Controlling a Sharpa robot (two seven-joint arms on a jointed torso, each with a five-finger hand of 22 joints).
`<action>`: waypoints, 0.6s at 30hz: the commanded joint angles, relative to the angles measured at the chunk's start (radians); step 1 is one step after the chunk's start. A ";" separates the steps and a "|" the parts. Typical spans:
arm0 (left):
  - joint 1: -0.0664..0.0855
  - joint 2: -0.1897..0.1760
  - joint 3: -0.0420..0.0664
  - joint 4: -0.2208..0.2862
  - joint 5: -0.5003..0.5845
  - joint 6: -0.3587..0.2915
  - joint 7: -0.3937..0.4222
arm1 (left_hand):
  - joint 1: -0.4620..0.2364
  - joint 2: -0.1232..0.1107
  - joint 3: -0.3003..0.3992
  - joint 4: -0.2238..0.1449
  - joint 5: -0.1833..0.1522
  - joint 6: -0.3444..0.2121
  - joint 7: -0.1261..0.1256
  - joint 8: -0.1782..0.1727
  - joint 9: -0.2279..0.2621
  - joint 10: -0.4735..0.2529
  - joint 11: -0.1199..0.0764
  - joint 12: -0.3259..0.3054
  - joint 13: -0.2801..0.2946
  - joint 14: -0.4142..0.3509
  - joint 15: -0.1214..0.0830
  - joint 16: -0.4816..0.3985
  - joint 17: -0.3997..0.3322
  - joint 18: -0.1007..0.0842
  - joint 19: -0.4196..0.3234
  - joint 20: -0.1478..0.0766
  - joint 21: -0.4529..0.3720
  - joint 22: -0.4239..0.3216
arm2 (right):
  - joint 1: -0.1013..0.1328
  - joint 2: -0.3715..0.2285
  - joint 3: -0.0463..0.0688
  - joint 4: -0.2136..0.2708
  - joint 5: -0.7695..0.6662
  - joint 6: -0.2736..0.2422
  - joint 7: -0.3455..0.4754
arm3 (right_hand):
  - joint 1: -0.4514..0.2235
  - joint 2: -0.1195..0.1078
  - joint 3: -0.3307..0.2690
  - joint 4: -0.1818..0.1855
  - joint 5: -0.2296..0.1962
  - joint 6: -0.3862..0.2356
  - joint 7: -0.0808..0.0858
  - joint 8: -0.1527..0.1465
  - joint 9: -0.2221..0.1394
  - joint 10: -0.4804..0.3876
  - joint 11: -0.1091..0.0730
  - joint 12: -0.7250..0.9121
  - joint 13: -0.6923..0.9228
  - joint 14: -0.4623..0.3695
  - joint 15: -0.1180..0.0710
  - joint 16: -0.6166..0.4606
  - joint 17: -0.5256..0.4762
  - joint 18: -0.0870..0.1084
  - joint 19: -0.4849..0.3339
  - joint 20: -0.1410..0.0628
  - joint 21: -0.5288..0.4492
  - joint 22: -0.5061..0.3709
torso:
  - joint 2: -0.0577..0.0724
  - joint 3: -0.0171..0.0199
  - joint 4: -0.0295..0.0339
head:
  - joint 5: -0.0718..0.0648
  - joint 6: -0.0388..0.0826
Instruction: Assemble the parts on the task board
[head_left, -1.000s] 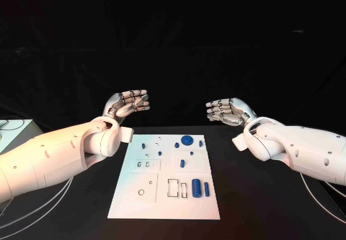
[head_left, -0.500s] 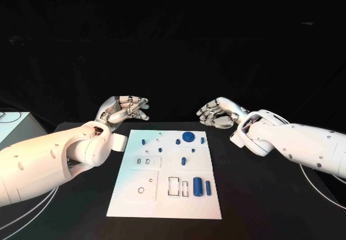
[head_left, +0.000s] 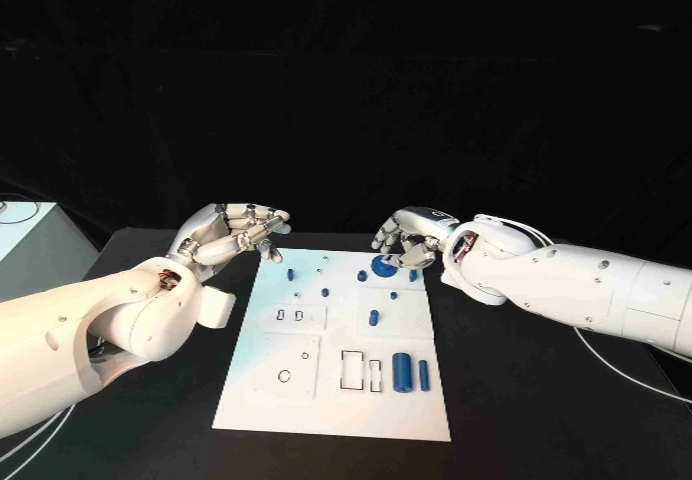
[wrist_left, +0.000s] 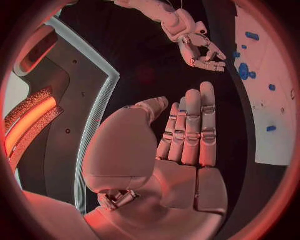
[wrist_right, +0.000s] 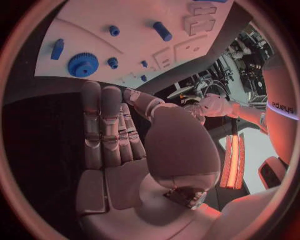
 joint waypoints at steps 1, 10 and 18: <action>0.001 -0.012 0.001 0.023 -0.037 0.060 -0.014 | -0.009 -0.004 0.008 -0.002 -0.001 -0.008 0.000 0.006 0.004 0.008 -0.001 -0.007 0.002 0.013 -0.004 0.033 0.012 0.003 -0.007 -0.001 0.033 0.022 | 0.001 0.016 0.001 -0.008 -0.143 0.055 -0.075 | 0.000 -0.016 0.010 0.006 -0.007 -0.009 0.002 -0.005 0.004 -0.014 0.001 -0.003 0.000 0.009 0.006 0.110 0.100 -0.018 0.025 0.003 0.075 0.095 | 0.019 -0.0048 0.0180 | -0.011 0.004; 0.002 -0.029 0.001 0.060 -0.042 0.076 -0.023 | -0.015 -0.007 0.011 -0.003 -0.002 -0.012 0.001 0.006 0.006 0.007 0.000 -0.010 0.003 0.016 -0.005 0.054 0.019 0.003 -0.012 -0.002 0.059 0.039 | 0.001 0.040 0.001 -0.030 -0.205 0.080 -0.117 | -0.005 -0.032 0.007 0.020 -0.010 -0.021 0.002 -0.009 0.009 -0.054 0.006 -0.005 0.000 0.022 0.012 0.275 0.255 -0.032 0.057 0.010 0.154 0.197 | 0.036 -0.0076 0.0288 | -0.023 0.001; 0.004 -0.036 0.001 0.071 -0.041 0.078 -0.026 | -0.021 -0.011 0.016 -0.005 -0.003 -0.027 0.007 0.000 0.009 -0.005 0.005 -0.015 0.006 -0.017 0.000 0.054 0.016 0.003 0.002 0.001 0.119 0.074 | 0.001 0.051 0.001 -0.030 -0.232 0.115 -0.127 | -0.008 -0.040 -0.019 0.030 -0.014 -0.032 0.001 -0.014 0.011 -0.093 0.009 -0.005 0.000 0.021 0.015 0.330 0.299 -0.038 0.075 0.013 0.189 0.244 | 0.048 -0.0082 0.0330 | -0.027 0.006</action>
